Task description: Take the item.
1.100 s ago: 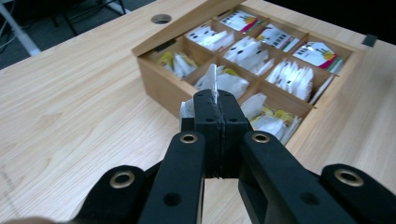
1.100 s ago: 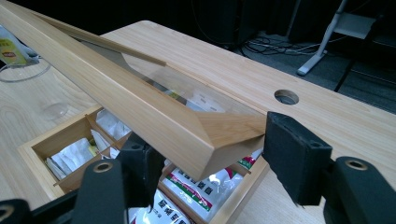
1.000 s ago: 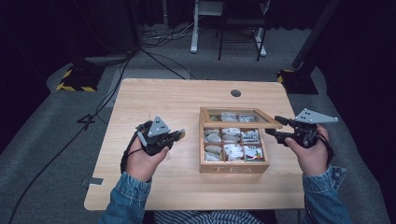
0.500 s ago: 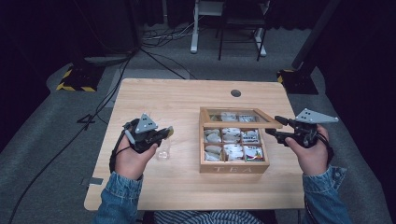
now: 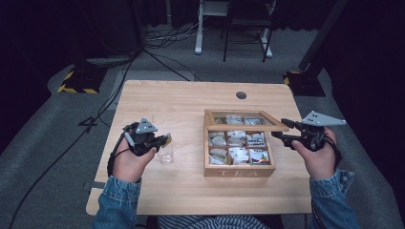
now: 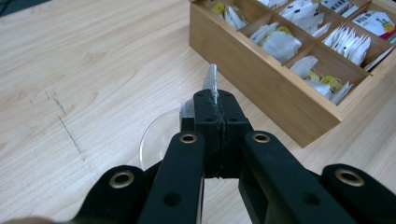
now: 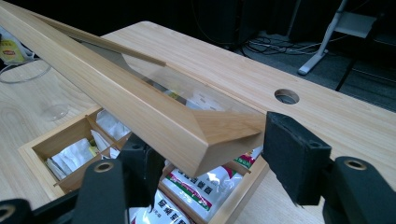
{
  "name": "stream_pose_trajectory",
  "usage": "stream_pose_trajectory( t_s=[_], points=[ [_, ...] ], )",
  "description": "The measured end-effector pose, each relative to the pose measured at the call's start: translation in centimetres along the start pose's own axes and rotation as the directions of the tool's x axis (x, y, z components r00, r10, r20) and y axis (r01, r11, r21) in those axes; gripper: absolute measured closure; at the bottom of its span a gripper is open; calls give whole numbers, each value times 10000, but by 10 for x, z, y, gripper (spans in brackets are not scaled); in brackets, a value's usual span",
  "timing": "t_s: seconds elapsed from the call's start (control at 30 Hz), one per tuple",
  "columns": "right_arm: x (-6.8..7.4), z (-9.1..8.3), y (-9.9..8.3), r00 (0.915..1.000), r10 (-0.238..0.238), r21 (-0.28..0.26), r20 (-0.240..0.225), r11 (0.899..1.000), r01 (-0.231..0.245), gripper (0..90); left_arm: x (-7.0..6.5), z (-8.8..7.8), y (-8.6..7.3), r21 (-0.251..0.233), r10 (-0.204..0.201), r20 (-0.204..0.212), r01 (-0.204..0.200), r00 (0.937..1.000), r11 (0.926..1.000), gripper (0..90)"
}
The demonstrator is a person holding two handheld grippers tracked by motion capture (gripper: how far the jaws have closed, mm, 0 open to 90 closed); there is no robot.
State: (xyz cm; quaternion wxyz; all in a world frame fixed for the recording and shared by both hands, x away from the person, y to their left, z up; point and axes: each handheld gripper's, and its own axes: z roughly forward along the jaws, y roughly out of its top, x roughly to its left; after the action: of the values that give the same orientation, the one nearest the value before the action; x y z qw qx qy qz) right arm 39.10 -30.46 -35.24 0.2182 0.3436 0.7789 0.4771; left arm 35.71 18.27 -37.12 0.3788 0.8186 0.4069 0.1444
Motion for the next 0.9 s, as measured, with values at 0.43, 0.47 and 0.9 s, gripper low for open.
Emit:
stream_pose_trajectory(
  t_s=[0.43,0.47,0.9],
  points=[
    [0,0,0,10000,8,19,-7,10000,-8,399,7,11,-6,803,4,-75,2,10000,9968,887],
    [0,0,0,10000,8,19,-7,10000,-8,399,7,11,-6,803,4,-75,2,10000,9968,886],
    [-1,1,-1,10000,27,64,-15,10000,-27,399,9,25,-10,1212,-81,46,75,10000,9926,886]
  ],
)
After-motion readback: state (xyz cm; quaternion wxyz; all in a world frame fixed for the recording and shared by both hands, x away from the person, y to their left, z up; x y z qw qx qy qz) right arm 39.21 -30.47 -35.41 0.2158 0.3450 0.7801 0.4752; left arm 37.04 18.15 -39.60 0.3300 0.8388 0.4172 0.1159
